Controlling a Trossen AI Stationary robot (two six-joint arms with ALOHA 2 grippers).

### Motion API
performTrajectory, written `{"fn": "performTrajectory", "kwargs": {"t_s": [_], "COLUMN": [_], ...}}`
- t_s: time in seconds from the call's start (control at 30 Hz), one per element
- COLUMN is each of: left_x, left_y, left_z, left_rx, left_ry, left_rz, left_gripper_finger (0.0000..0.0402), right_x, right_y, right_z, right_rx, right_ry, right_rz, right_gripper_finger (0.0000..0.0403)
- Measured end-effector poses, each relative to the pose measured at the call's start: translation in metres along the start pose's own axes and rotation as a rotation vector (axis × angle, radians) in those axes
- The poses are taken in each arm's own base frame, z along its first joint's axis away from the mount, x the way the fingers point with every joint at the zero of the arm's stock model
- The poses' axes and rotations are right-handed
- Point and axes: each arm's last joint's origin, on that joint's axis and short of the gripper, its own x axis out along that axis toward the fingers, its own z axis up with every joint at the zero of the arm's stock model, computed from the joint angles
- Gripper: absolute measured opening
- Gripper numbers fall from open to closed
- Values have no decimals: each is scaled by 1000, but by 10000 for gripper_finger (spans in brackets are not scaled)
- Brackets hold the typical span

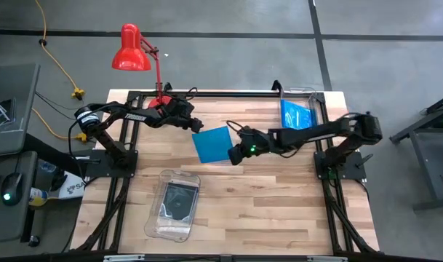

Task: Pick & place jewel cases by type
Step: Put the blue cd case into the top transparent bin

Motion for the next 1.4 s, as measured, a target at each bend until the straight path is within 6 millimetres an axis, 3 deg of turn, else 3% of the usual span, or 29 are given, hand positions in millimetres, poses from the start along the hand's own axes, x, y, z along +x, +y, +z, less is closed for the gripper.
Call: {"fn": "performTrajectory", "kwargs": {"t_s": [0.6,1.07,1.4], "left_x": [0,0,5], "left_y": [1,5,-14], "left_z": [-3,-12,-25], "left_rx": [71,116,196], "left_ry": [29,113,120], "left_rz": [18,59,74], "left_gripper_finger": [133,133,133], "right_x": [-115,-157,-194], "right_y": [18,21,33], "right_z": [26,35,48], "right_rx": [-85,-203,-310], "right_ry": [-331,-486,-705], "right_rz": [-3,35,173], "right_gripper_finger": [16,14,14]}}
